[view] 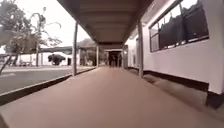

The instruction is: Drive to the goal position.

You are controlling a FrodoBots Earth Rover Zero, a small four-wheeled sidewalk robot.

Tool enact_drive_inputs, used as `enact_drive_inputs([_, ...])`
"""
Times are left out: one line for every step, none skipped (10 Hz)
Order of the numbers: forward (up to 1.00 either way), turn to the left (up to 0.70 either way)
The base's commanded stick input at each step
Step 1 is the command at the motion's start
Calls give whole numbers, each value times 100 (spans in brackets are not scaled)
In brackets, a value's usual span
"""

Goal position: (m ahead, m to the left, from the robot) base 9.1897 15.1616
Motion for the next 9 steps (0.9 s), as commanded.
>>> enact_drive_inputs([70,0])
enact_drive_inputs([70,0])
enact_drive_inputs([70,0])
enact_drive_inputs([70,0])
enact_drive_inputs([70,0])
enact_drive_inputs([70,0])
enact_drive_inputs([70,0])
enact_drive_inputs([70,0])
enact_drive_inputs([70,0])
